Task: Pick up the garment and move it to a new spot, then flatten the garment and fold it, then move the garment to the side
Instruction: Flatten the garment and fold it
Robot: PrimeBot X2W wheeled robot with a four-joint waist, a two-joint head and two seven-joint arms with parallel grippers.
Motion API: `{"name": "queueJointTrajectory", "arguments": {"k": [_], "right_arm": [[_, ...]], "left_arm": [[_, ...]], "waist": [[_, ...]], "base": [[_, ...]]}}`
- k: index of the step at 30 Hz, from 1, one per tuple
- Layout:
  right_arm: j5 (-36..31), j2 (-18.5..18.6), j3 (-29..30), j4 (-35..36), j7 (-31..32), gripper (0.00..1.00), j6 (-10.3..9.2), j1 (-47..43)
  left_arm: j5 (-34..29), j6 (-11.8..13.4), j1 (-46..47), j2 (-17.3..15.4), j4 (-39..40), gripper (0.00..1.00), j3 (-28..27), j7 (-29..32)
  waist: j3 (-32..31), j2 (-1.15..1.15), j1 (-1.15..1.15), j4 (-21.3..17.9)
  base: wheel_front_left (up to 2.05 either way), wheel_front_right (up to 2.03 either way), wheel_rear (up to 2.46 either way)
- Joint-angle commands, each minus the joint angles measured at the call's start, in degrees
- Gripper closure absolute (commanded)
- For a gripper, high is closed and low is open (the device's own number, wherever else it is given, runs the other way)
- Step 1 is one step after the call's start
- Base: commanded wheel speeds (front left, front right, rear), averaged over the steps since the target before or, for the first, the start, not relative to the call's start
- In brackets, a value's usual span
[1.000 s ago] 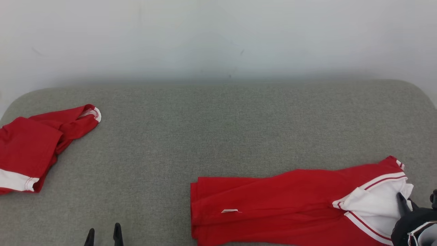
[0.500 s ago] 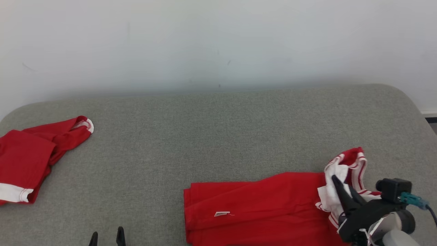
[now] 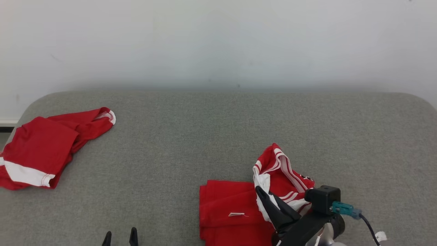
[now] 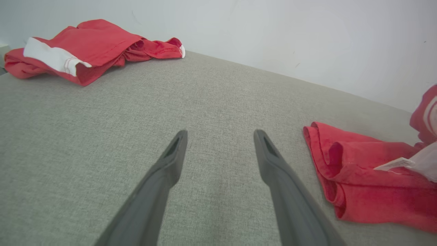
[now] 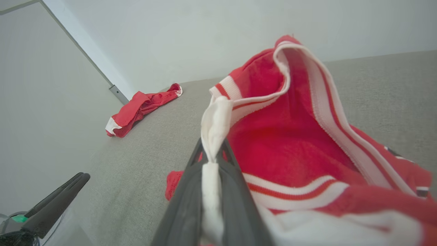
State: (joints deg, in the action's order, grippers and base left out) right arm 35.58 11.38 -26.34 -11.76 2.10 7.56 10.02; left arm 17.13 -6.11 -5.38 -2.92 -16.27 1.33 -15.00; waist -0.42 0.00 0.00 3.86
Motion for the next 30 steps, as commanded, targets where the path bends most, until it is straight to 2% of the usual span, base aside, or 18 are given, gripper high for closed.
{"name": "queueJointTrajectory", "arguments": {"k": [1, 3, 9, 20, 21, 22, 23, 28, 30], "right_arm": [[-0.46, -0.66, -0.1, -0.03, 0.12, 1.0, -0.09, -0.27], [-1.12, -2.93, -0.77, -0.67, 0.44, 1.0, -0.09, -0.35], [-3.77, -5.89, -2.01, -5.01, -0.03, 1.0, -0.09, 1.32], [-5.41, -8.09, -3.59, -16.0, -4.2, 1.0, -0.09, 5.83], [-5.15, -8.21, -4.15, -16.45, -4.61, 0.65, -0.09, 6.2], [-4.7, -8.33, -4.67, -16.63, -5.27, 0.08, -0.09, 6.56], [-4.26, -8.38, -5.02, -16.84, -5.84, 0.0, -0.09, 6.9], [-1.05, -8.36, -5.81, -14.14, -8.91, 0.0, -0.1, 8.1], [-1.36, -6.85, -5.03, -11.62, -10.47, 0.0, -0.1, 8.99]], "left_arm": [[-0.04, -0.18, 0.68, 0.06, -0.21, 0.0, 0.19, -0.15], [0.01, -0.24, 1.06, 0.06, -0.46, 0.0, 0.73, -0.13], [0.12, -0.32, 2.38, 0.07, -1.12, 0.0, 2.26, -0.13], [0.76, 0.29, 3.78, 0.06, -1.77, 0.0, 3.53, -0.13], [0.73, 0.32, 3.82, 0.06, -1.85, 0.0, 3.52, -0.13], [0.71, 0.34, 3.78, 0.06, -1.9, 0.0, 3.46, -0.13], [0.68, 0.36, 3.71, 0.06, -1.96, 0.0, 3.4, -0.13], [0.42, 0.29, 2.94, 0.06, -2.12, 0.0, 2.79, -0.13], [0.44, 0.23, 2.75, 0.06, -2.19, 0.0, 2.65, -0.13]], "waist": [[0.27, 0.0, 0.0, 1.13], [0.45, 0.0, 0.0, 1.91], [1.4, 0.0, 0.0, 3.88], [2.9, 0.0, 0.0, 4.8], [2.91, 0.0, 0.0, 4.75], [2.86, 0.0, 0.0, 4.69], [2.82, 0.0, 0.0, 4.61], [2.13, 0.0, 0.0, 3.9], [1.83, 0.0, 0.0, 3.56]], "base": [[0.0, 0.0, 0.0], [0.0, 0.0, 0.0], [0.0, 0.0, 0.0], [0.0, 0.0, 0.0], [0.0, 0.0, 0.0], [0.0, 0.0, 0.0], [0.0, 0.0, 0.0], [0.0, 0.0, 0.0], [0.0, 0.0, 0.0]]}}
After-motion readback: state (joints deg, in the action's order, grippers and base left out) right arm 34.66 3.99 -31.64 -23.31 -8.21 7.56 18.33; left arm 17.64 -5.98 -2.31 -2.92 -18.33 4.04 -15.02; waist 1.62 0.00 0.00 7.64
